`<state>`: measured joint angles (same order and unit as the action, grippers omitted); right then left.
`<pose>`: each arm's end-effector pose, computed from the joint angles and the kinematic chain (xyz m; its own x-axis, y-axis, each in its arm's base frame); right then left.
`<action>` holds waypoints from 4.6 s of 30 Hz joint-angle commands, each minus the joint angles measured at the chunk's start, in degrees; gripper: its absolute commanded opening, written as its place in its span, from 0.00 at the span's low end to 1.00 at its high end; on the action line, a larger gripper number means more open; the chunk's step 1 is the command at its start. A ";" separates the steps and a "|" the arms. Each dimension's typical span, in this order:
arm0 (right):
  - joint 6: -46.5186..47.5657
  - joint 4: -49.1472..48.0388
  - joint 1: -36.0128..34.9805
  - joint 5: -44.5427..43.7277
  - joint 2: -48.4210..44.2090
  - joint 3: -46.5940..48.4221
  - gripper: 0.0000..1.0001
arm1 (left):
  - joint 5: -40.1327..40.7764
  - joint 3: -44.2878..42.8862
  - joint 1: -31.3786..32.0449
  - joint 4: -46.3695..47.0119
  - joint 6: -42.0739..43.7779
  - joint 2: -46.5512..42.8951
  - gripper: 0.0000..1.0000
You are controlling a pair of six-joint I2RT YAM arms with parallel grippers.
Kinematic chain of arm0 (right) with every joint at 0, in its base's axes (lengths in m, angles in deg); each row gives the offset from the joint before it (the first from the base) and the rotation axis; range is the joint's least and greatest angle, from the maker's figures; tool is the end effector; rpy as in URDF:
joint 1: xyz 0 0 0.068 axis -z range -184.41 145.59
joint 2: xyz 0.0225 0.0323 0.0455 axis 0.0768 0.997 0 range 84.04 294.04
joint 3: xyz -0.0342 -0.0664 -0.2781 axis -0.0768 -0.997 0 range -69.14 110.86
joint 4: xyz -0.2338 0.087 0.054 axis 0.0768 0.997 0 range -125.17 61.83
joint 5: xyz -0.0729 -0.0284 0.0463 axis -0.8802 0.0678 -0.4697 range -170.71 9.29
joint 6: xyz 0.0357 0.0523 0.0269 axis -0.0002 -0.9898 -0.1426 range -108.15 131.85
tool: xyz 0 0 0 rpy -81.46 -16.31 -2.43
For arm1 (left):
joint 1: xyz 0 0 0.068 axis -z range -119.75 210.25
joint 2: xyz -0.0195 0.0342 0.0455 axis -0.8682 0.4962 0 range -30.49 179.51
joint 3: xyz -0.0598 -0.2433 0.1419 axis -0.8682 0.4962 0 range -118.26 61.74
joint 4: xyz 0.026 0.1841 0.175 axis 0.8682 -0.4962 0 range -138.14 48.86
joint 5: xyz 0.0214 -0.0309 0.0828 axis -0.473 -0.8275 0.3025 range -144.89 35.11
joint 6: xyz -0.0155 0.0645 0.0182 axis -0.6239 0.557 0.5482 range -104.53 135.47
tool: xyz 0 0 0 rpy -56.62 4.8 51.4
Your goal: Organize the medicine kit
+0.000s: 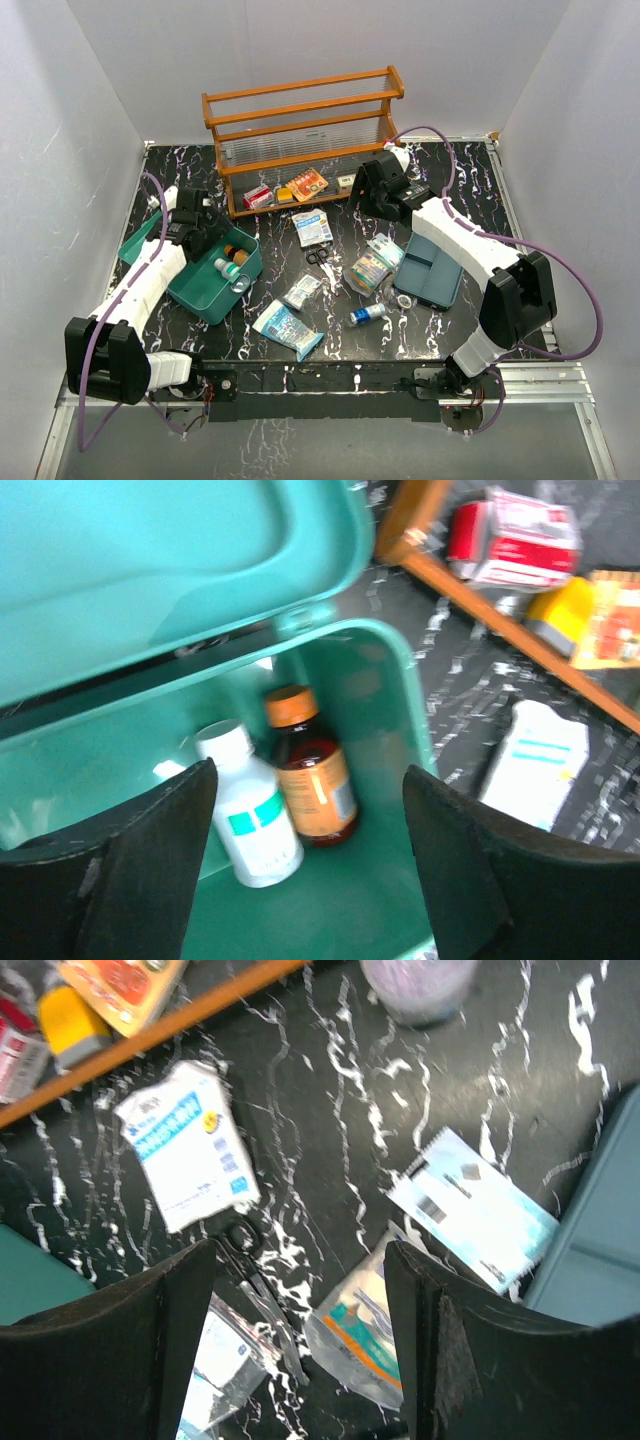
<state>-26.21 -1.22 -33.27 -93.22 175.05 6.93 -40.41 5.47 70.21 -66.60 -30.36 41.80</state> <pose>0.3167 0.1608 0.2929 -0.7332 0.2830 -0.6184 0.1338 0.9515 0.2769 0.2747 -0.0342 0.2870 -0.4423 -0.6274 -0.6409 -0.4797 0.7693 -0.4220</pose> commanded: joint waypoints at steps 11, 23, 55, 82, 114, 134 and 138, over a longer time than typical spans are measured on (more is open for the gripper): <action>-11.28 7.52 1.75 2.18 -2.18 -9.88 0.50 | -7.51 -1.93 -1.01 5.54 13.53 -6.38 0.99; 10.77 3.15 -15.58 11.26 5.00 -2.82 0.53 | -18.95 -4.56 -0.94 4.23 15.07 -11.95 0.97; 24.38 -9.53 -32.10 23.33 13.24 -10.80 0.28 | -25.43 -7.30 -0.91 5.79 11.81 -12.52 0.95; 21.00 -6.41 -35.87 17.02 14.37 -5.15 0.47 | -22.56 -9.74 -0.90 0.89 12.46 -13.49 0.95; 27.97 -15.42 -37.54 -3.54 -12.03 -8.66 0.00 | -62.33 -4.46 -0.91 1.67 30.33 -14.60 0.93; 40.61 -20.56 -37.53 3.84 -11.78 -6.55 0.00 | -81.29 -0.08 -0.95 -4.98 41.18 -7.94 0.67; 39.88 -20.80 -37.43 4.32 -11.63 -6.15 0.00 | -85.91 -1.27 -0.91 -8.06 44.19 -7.56 0.48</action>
<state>12.73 -17.33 -70.77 -89.88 163.96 -1.46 -117.41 4.94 69.42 -72.04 9.60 34.72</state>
